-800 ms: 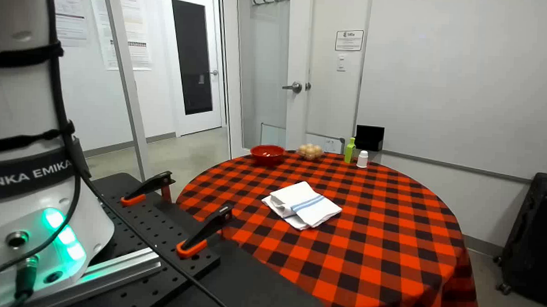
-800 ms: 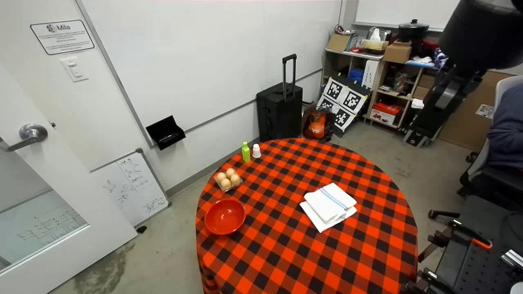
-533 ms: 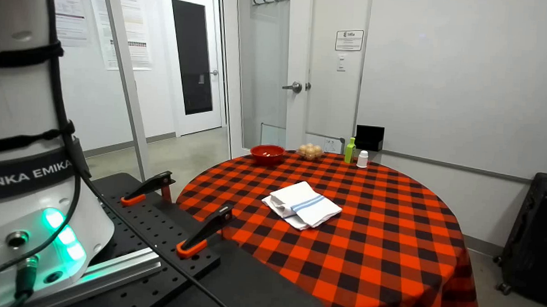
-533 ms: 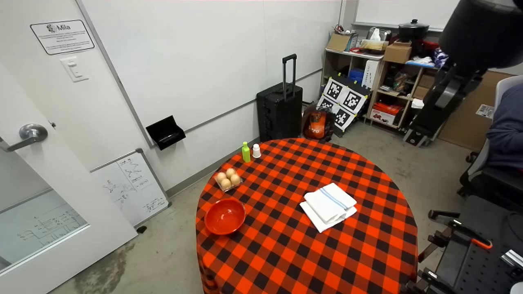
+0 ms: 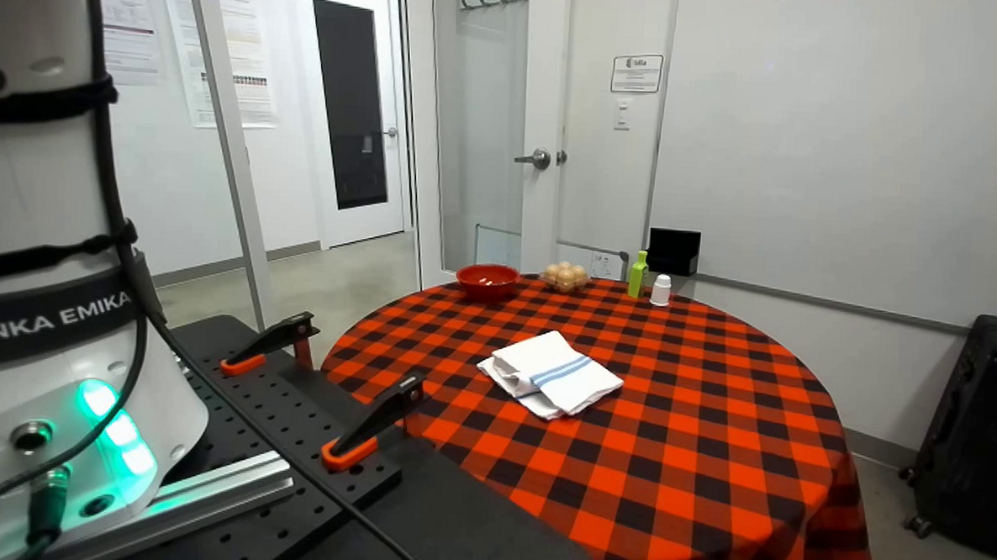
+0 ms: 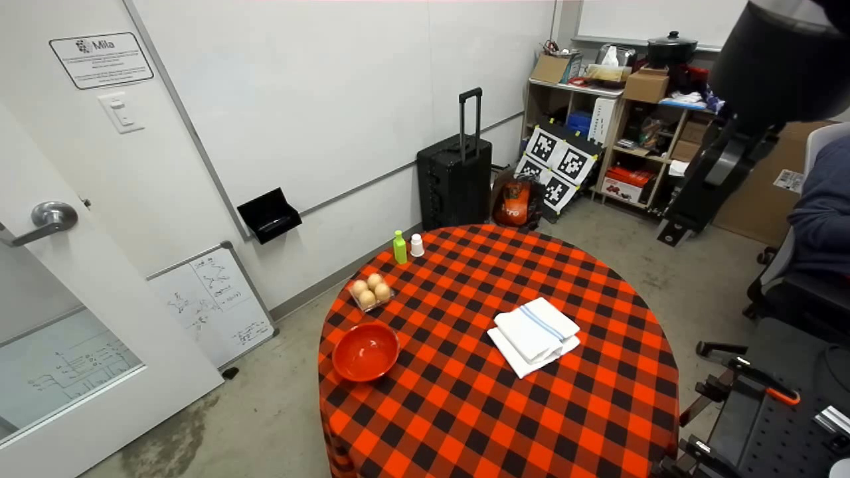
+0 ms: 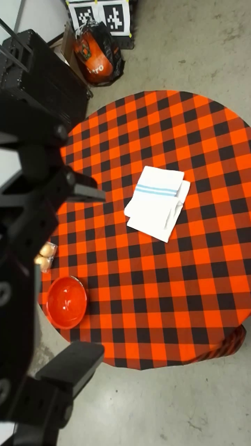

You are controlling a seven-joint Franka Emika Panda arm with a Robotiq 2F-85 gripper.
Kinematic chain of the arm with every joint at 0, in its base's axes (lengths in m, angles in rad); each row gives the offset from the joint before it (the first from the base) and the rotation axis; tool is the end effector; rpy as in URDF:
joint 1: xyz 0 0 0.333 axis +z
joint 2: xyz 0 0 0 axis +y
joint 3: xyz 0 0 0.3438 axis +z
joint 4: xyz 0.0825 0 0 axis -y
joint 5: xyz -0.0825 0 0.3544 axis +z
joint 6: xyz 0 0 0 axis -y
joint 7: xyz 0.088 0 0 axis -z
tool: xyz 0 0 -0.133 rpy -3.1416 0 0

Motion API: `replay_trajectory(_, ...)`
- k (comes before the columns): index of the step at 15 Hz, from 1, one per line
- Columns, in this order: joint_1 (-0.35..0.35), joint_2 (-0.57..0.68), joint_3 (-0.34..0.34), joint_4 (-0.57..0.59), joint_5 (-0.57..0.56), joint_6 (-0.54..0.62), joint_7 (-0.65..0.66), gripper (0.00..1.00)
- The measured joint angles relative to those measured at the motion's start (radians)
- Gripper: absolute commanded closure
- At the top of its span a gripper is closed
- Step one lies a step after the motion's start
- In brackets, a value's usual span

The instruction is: Unfold the towel

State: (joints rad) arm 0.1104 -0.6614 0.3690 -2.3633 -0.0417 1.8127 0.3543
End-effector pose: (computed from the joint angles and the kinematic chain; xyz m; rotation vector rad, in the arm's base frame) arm 0.2815 0.1705 0.5527 2.9126 0.1012 0.2475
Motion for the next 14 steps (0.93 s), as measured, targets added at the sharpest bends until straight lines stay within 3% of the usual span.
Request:
replay_trajectory(8,-0.019,0.025,0.009,-0.023,-0.042,-0.086,0.133,0.00)
replay_trajectory(14,-0.027,0.042,0.015,-0.022,-0.049,-0.088,0.239,0.00)
